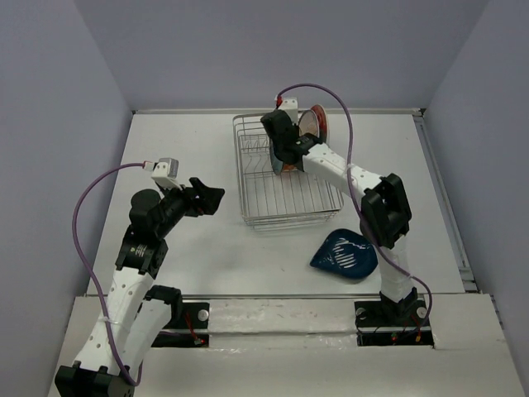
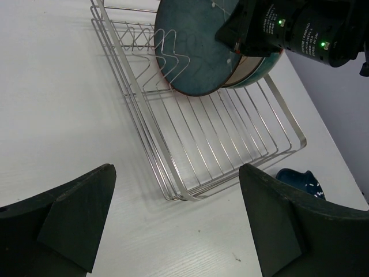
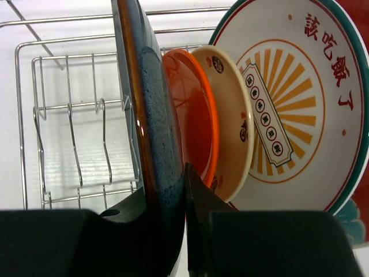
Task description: Load the plates into the dish rack
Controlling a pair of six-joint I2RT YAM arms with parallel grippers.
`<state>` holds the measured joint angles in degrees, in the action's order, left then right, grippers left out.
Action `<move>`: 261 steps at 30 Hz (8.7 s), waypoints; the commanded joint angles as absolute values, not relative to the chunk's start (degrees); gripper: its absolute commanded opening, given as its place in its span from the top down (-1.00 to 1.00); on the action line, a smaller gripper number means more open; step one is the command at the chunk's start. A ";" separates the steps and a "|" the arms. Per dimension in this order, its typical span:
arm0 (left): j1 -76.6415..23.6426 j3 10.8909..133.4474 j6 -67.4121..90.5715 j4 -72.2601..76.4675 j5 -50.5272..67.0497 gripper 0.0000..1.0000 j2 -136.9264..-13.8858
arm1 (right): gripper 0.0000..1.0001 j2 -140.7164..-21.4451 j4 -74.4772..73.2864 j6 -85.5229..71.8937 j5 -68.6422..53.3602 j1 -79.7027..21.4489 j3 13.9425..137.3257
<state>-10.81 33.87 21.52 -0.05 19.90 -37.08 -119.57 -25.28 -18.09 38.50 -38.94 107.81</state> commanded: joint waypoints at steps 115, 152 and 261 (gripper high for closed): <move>-46.23 48.16 17.14 -6.77 18.63 0.89 -41.57 | -0.61 -66.97 -16.26 -6.50 -46.58 -36.21 54.49; -42.98 40.78 13.36 -13.01 -30.68 -0.98 -26.10 | 0.86 -110.98 -14.76 -18.82 39.17 -43.32 117.12; -41.75 38.14 10.20 -5.28 -29.45 -0.98 -27.95 | -0.99 -52.33 -0.88 -8.08 34.10 -46.58 64.36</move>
